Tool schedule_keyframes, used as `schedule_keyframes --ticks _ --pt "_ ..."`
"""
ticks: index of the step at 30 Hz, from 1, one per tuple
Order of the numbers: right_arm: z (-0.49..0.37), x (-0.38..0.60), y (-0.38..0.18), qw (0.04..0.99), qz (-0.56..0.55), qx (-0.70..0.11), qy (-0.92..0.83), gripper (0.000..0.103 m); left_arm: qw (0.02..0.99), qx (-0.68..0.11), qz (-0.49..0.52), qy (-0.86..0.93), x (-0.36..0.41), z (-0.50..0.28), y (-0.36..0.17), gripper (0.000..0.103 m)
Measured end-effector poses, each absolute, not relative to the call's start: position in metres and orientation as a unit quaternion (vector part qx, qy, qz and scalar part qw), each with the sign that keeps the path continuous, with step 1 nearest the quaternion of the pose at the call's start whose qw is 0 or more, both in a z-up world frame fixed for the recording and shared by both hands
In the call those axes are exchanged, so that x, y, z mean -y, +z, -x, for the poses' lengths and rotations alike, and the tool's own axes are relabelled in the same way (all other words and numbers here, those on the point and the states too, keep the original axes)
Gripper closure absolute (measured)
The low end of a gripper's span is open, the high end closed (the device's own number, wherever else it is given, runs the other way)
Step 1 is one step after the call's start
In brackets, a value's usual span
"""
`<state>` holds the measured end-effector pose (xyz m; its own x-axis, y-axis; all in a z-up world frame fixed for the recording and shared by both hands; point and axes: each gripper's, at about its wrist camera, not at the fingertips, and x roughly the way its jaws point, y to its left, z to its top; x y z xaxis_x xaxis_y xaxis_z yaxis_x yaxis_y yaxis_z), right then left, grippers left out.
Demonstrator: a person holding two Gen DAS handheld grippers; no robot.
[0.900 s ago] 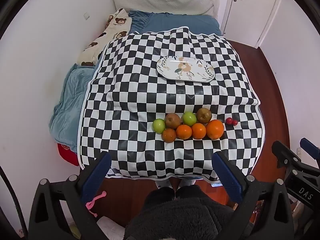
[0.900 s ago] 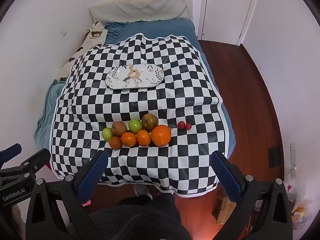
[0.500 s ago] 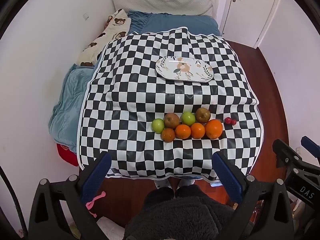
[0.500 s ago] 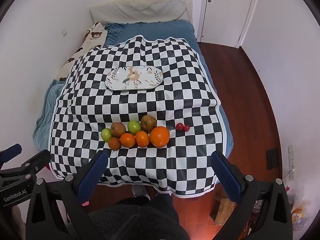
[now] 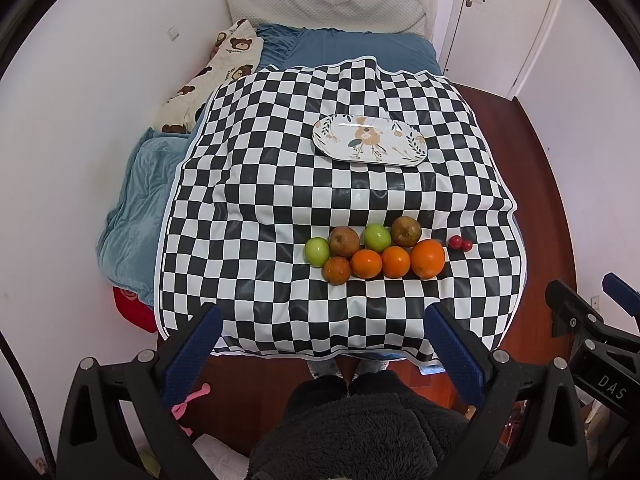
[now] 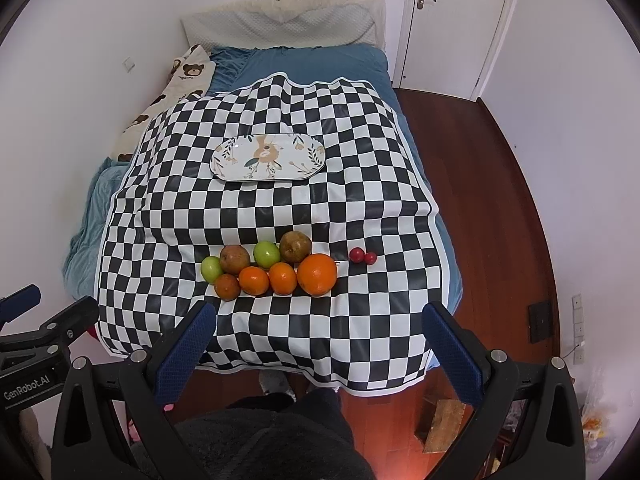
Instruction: Organize fruits
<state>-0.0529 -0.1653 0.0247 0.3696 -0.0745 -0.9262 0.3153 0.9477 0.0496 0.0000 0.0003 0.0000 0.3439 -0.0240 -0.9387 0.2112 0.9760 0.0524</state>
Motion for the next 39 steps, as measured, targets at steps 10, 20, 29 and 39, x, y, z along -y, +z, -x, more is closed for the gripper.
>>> schedule_keyframes --ticks 10,20,29,39 --pt "0.056 0.163 0.026 0.822 -0.107 -0.547 -0.120 0.000 0.816 -0.568 -0.082 -0.073 0.000 0.000 0.000 0.000" --pt "0.060 0.161 0.027 0.823 -0.102 -0.545 -0.124 0.000 0.817 -0.567 -0.081 -0.072 -0.001 0.000 0.000 0.000" --pt "0.064 0.159 0.029 0.824 -0.101 -0.544 -0.125 0.000 0.817 -0.566 -0.083 -0.072 0.000 0.000 0.000 0.000" --pt "0.067 0.158 0.030 0.825 -0.100 -0.542 -0.126 0.000 0.818 -0.564 -0.083 -0.071 0.000 0.000 0.000 0.000"
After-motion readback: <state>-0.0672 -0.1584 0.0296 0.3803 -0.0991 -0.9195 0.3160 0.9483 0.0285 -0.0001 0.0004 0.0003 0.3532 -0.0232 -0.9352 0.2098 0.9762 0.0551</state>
